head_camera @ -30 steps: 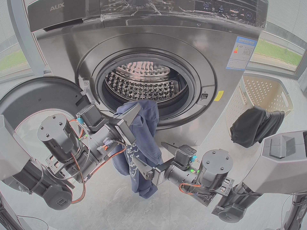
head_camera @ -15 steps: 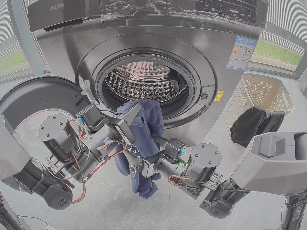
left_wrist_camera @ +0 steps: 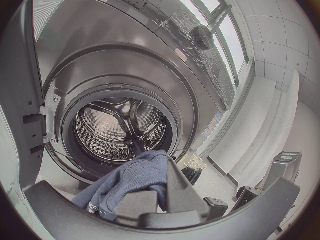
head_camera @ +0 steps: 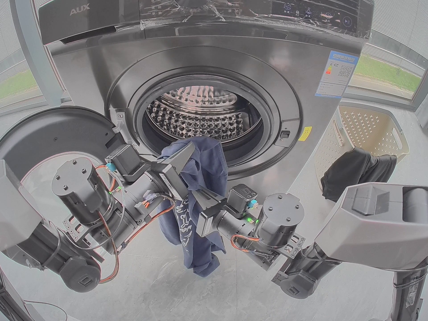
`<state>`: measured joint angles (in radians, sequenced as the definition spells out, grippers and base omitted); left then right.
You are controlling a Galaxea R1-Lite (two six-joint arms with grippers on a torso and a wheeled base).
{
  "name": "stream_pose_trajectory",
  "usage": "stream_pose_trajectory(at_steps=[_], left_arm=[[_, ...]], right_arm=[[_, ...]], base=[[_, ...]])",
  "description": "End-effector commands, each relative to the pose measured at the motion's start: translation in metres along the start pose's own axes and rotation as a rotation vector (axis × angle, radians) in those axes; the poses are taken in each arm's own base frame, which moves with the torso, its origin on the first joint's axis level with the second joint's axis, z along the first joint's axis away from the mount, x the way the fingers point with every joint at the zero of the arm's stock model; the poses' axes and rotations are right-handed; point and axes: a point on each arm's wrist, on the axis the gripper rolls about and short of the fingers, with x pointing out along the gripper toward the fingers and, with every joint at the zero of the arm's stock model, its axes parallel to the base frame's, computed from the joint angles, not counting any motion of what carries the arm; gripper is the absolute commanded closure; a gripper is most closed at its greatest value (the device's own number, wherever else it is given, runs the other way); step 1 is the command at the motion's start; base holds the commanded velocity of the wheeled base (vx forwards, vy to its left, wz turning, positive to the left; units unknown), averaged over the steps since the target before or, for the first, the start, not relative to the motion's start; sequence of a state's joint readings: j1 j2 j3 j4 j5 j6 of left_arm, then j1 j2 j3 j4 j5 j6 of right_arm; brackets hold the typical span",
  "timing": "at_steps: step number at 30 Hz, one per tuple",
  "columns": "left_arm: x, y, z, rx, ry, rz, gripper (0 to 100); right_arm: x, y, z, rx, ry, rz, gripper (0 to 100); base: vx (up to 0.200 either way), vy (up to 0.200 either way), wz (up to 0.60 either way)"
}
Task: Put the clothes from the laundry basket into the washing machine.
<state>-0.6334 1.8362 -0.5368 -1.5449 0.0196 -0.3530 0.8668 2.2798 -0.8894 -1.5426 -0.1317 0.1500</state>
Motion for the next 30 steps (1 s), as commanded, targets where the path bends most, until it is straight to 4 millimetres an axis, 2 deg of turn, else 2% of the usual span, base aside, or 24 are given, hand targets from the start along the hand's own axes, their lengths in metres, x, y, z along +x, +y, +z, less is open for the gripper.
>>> stream_pose_trajectory(at_steps=[1, 5, 9, 17, 18, 24, 30], left_arm=[[0.0, 0.005, 0.0, 0.004, 0.0, 0.018, 100], [0.001, 0.008, 0.0, 0.003, -0.002, 0.027, 100], [0.001, 0.008, 0.0, 0.003, -0.001, 0.029, 100], [0.0, 0.007, 0.001, 0.002, -0.004, 0.024, 100], [0.0, 0.007, 0.001, 0.002, -0.004, 0.024, 100], [0.001, 0.004, 0.0, 0.002, -0.004, 0.016, 100], [0.001, 0.005, 0.001, 0.003, -0.006, 0.02, 100]], right_arm=[[-0.014, 0.001, 0.02, 0.01, -0.015, -0.001, 100], [-0.032, 0.0, 0.032, 0.012, 0.001, -0.002, 100], [-0.046, 0.002, 0.036, 0.015, 0.025, 0.002, 100], [-0.05, 0.002, 0.031, 0.01, 0.052, 0.002, 100], [-0.049, 0.002, 0.03, 0.011, 0.052, 0.004, 0], [-0.033, -0.001, 0.014, -0.005, 0.065, -0.001, 0], [-0.031, 0.014, 0.004, -0.009, 0.078, 0.053, 0]], base=[[0.0, 0.0, 0.0], [0.0, 0.0, 0.0], [0.0, 0.0, 0.0], [0.0, 0.0, 0.0], [0.0, 0.0, 0.0], [0.0, 0.0, 0.0], [0.0, 0.0, 0.0]])
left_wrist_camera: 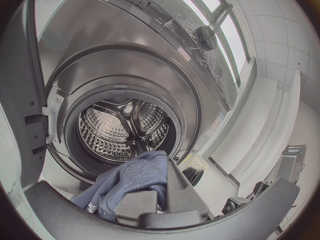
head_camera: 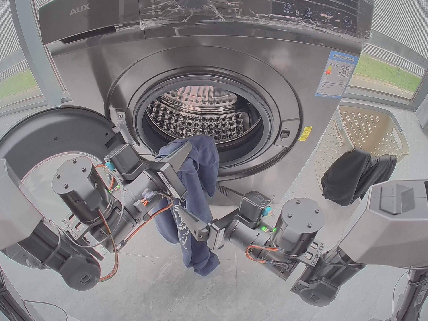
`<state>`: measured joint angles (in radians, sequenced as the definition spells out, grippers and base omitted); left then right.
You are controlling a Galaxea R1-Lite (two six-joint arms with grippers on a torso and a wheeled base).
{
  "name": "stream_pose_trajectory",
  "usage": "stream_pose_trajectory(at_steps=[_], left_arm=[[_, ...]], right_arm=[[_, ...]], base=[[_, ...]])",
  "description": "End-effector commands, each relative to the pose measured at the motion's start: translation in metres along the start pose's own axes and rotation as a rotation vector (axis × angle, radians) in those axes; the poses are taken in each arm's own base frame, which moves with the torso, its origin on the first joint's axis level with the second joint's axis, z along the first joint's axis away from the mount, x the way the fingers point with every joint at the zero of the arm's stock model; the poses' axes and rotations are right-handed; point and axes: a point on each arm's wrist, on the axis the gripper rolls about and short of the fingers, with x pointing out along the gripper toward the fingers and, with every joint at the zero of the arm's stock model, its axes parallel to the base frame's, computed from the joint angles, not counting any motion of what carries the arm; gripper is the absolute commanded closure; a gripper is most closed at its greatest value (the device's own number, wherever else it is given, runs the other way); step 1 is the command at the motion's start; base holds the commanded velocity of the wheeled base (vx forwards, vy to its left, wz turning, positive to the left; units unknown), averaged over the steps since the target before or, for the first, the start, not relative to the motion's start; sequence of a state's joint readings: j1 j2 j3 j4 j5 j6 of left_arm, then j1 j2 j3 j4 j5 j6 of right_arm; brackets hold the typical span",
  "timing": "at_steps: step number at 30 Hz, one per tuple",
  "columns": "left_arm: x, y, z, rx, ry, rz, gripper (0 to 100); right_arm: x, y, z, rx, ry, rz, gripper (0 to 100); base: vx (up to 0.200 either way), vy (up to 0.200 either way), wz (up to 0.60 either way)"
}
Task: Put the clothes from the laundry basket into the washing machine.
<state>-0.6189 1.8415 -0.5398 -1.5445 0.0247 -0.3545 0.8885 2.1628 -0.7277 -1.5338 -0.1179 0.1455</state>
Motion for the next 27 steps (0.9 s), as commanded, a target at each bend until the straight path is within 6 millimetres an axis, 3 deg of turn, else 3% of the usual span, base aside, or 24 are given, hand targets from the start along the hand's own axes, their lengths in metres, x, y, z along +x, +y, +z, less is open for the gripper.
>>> stream_pose_trajectory(at_steps=[1, 7, 17, 18, 27], left_arm=[[0.0, 0.001, 0.001, 0.001, -0.004, 0.002, 100], [0.001, 0.001, 0.002, 0.001, -0.011, 0.003, 100], [0.001, 0.0, 0.006, 0.001, -0.024, 0.0, 100], [0.002, 0.0, 0.006, 0.001, -0.025, -0.001, 100], [0.001, 0.0, 0.007, -0.017, -0.03, 0.006, 100]], right_arm=[[0.003, 0.009, -0.011, -0.002, 0.018, 0.032, 0], [0.006, 0.014, -0.01, -0.014, 0.014, 0.058, 0], [0.043, -0.017, -0.031, -0.032, -0.013, -0.019, 0], [0.045, -0.017, -0.031, -0.032, -0.019, -0.018, 100], [0.048, -0.013, -0.016, -0.018, -0.076, -0.024, 100]], base=[[0.0, 0.0, 0.0], [0.0, 0.0, 0.0], [0.0, 0.0, 0.0], [0.0, 0.0, 0.0], [0.0, 0.0, 0.0]])
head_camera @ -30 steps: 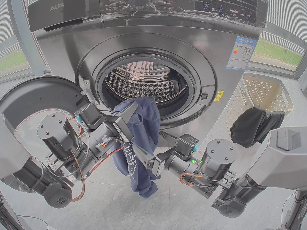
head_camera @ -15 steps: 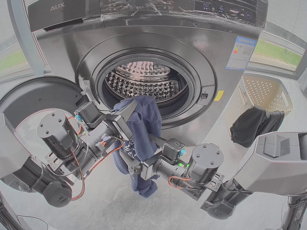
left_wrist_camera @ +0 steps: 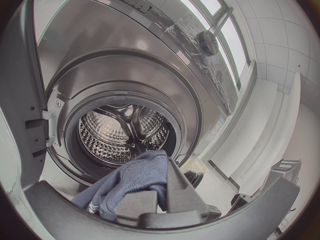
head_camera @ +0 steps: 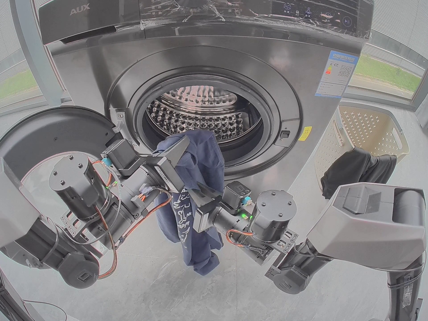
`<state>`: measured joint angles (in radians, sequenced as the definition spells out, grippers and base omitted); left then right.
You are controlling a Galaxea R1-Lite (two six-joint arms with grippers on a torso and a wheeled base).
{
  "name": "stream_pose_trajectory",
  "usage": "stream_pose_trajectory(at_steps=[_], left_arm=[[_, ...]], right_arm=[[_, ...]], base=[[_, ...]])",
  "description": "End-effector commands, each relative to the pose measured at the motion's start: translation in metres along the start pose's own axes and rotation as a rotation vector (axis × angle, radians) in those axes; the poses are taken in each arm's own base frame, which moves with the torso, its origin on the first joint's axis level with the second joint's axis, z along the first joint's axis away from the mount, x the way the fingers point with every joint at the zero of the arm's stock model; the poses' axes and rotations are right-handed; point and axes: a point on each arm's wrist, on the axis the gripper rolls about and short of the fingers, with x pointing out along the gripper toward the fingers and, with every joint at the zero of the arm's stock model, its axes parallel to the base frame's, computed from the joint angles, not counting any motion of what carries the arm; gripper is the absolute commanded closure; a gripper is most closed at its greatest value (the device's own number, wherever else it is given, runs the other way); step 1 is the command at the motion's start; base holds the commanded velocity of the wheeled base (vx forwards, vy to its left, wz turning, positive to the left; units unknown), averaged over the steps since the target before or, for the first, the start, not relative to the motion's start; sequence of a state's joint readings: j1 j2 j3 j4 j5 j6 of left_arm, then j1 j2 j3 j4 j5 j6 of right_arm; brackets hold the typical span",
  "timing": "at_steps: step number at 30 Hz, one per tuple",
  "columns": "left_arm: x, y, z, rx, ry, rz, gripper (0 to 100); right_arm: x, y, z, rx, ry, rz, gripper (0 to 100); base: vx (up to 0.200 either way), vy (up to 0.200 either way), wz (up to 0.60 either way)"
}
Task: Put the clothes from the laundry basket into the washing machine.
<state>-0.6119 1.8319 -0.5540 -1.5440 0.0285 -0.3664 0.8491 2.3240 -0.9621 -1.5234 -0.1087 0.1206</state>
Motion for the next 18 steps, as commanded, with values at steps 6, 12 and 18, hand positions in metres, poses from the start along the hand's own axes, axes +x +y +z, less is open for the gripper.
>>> stream_pose_trajectory(at_steps=[6, 12, 18], left_arm=[[0.001, 0.003, -0.002, -0.009, 0.0, 0.022, 100], [-0.001, 0.007, -0.004, -0.007, 0.005, 0.048, 0], [0.002, 0.018, -0.007, 0.001, 0.019, 0.087, 0]], right_arm=[[-0.02, 0.0, 0.028, 0.012, -0.014, -0.026, 100], [-0.051, -0.007, 0.046, 0.004, 0.018, -0.062, 100], [-0.074, -0.015, 0.077, 0.004, -0.025, -0.087, 100]], base=[[0.0, 0.0, 0.0], [0.0, 0.0, 0.0], [0.0, 0.0, 0.0]])
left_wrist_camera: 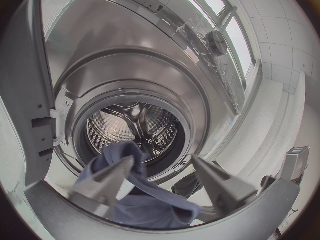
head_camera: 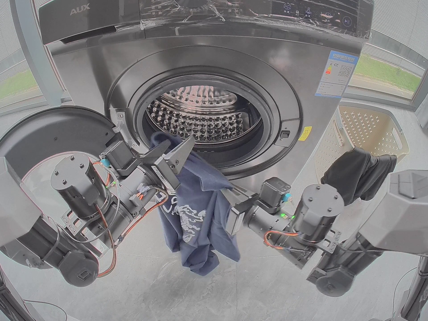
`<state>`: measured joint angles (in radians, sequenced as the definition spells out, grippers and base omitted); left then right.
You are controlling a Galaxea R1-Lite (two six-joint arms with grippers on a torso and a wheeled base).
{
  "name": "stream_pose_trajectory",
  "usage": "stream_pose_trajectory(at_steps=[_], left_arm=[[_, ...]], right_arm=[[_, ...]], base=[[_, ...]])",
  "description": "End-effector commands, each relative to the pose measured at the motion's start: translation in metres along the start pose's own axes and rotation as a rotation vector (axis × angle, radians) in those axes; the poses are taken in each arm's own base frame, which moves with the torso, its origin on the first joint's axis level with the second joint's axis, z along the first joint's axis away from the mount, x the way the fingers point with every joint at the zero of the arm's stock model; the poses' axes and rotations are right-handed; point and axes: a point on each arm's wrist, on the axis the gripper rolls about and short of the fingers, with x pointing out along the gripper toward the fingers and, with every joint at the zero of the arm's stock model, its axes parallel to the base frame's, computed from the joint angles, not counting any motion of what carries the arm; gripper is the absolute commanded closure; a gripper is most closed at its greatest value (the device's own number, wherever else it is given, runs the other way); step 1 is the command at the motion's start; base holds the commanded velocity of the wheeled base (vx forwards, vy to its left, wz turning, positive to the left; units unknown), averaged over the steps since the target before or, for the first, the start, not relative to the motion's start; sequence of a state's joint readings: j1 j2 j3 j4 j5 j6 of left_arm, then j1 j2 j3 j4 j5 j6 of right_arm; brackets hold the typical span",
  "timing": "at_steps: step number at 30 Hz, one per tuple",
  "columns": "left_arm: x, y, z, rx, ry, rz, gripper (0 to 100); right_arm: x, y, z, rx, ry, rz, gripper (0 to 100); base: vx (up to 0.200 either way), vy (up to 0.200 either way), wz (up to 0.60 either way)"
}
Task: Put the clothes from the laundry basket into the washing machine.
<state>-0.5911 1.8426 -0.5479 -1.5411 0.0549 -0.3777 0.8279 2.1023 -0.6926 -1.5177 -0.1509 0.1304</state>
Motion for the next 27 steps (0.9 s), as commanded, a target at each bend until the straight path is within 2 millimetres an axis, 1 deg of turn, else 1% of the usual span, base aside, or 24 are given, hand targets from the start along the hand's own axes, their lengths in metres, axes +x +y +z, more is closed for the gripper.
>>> stream_pose_trajectory(at_steps=[1, 2, 3, 4, 6, 10, 14, 18, 19, 20, 24, 27], left_arm=[[0.003, 0.011, -0.006, 0.007, 0.02, 0.041, 0], [0.003, 0.013, -0.008, 0.008, 0.024, 0.048, 0], [0.003, 0.013, -0.008, 0.008, 0.024, 0.048, 0], [0.005, 0.017, -0.011, 0.01, 0.03, 0.063, 0], [0.005, 0.017, -0.012, 0.01, 0.034, 0.065, 0], [0.002, 0.018, -0.014, 0.012, 0.048, 0.07, 0], [0.0, 0.022, -0.023, 0.015, 0.083, 0.079, 0], [-0.004, 0.03, -0.037, 0.023, 0.141, 0.1, 0], [-0.004, 0.03, -0.037, 0.023, 0.141, 0.1, 0], [-0.004, 0.035, -0.042, 0.026, 0.154, 0.115, 0], [-0.002, 0.048, -0.051, 0.035, 0.184, 0.154, 0], [-0.002, 0.051, -0.058, 0.035, 0.207, 0.158, 0]], right_arm=[[-0.022, -0.008, 0.04, 0.007, -0.079, -0.018, 100], [-0.023, -0.01, 0.044, 0.006, -0.092, -0.024, 100], [-0.023, -0.01, 0.044, 0.006, -0.092, -0.024, 100], [-0.021, -0.012, 0.05, 0.007, -0.113, -0.029, 100], [-0.018, -0.013, 0.054, 0.008, -0.13, -0.028, 100], [-0.011, -0.009, 0.061, 0.012, -0.164, -0.011, 100], [-0.01, -0.003, 0.064, 0.016, -0.176, 0.006, 100], [-0.015, 0.002, 0.063, 0.018, -0.165, 0.023, 100], [-0.015, 0.002, 0.063, 0.018, -0.165, 0.023, 100], [-0.024, 0.006, 0.066, 0.022, -0.161, 0.045, 100], [-0.042, 0.014, 0.063, 0.029, -0.125, 0.088, 100], [-0.053, 0.019, 0.063, 0.036, -0.109, 0.111, 100]], base=[[0.0, 0.0, 0.0], [0.0, 0.0, 0.0], [0.0, 0.0, 0.0], [0.0, 0.0, 0.0], [0.0, 0.0, 0.0], [0.0, 0.0, 0.0], [0.0, 0.0, 0.0], [0.0, 0.0, 0.0], [0.0, 0.0, 0.0], [0.0, 0.0, 0.0], [0.0, 0.0, 0.0], [0.0, 0.0, 0.0]])
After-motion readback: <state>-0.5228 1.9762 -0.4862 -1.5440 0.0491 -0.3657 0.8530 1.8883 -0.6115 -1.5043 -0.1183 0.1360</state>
